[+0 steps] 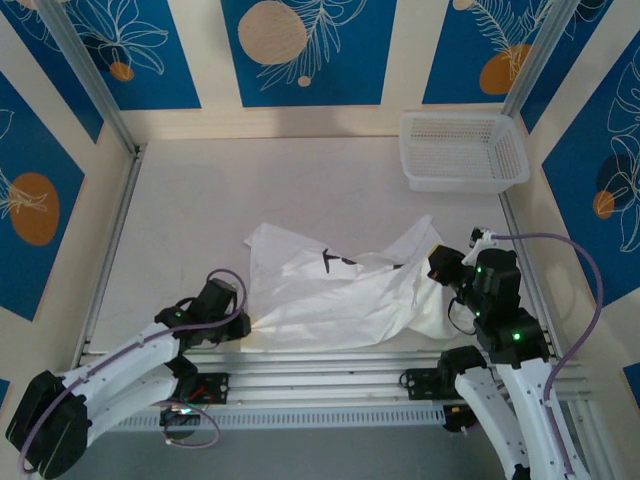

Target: Fold the inside-out t-shirt

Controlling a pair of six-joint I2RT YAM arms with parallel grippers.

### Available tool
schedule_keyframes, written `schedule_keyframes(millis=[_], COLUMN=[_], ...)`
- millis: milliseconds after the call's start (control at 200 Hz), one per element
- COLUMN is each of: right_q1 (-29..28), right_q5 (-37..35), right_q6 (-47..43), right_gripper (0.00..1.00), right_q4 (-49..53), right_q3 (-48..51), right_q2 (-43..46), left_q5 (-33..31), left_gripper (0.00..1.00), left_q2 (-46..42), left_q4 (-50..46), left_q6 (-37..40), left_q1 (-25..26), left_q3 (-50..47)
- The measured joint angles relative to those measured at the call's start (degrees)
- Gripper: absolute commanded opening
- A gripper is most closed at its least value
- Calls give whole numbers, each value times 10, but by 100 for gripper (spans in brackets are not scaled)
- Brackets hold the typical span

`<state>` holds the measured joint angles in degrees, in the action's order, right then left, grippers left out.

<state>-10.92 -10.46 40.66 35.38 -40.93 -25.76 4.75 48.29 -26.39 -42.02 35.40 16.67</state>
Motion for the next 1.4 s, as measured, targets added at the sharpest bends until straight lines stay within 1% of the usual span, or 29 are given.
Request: schedule_keyframes(millis=[80, 195, 250, 290, 340, 405, 480, 550, 630, 695, 755, 830, 930, 1075, 1190, 1400], right_q1=[-2, -4, -5, -6, -6, -7, -7, -7, -6, -6, -6, -6, -6, -6, -6, -5], right_q5=[0, 0, -3, -4, -7, -11, -15, -20, -32, -44, -53, -61, -71, -68, -42, 30], right_q6=[0, 0, 0, 0, 0, -3, -21, -49, -81, -99, -108, -114, -121, -126, -129, -129], right_gripper=[0, 0, 0, 0, 0, 0, 0, 0, 0, 0, 0, 0, 0, 0, 0, 0], right_q4=[0, 1, 3, 3, 1, -11, -33, -50, -92, -117, -129, -138, -144, -155, -154, -139], right_q3=[-2, -13, -24, -34, -56, -97, -181, -311, -467, -567, -624, -654, -675, -712, -744, -838], right_q2=[-2, -10, -16, -21, -31, -53, -101, -169, -243, -278, -284, -271, -246, -242, -252, -299], left_q5=[-4, -3, -3, -2, -4, -20, -56, -92, -125, -149, -167, -184, -200, -226, -240, -243], left_gripper=[0, 0, 0, 0, 0, 0, 0, 0, 0, 0, 0, 0, 0, 0, 0, 0], left_q2=[7, 5, -6, -18, -30, -22, 29, 94, 157, 191, 199, 179, 141, 89, 70, 89], left_q4=[0, 0, -16, -43, -80, -134, -189, -217, -244, -270, -286, -299, -315, -315, -315, -308], left_q6=[0, -1, 0, 3, 14, 39, 90, 140, 187, 218, 241, 260, 273, 282, 292, 321], left_q1=[0, 0, 0, 0, 0, 0, -8, -23, -48, -58, -60, -60, -60, -60, -60, -60], left_q3=[1, 6, 17, 41, 97, 225, 441, 657, 868, 997, 1072, 1099, 1099, 1099, 1103, 1127])
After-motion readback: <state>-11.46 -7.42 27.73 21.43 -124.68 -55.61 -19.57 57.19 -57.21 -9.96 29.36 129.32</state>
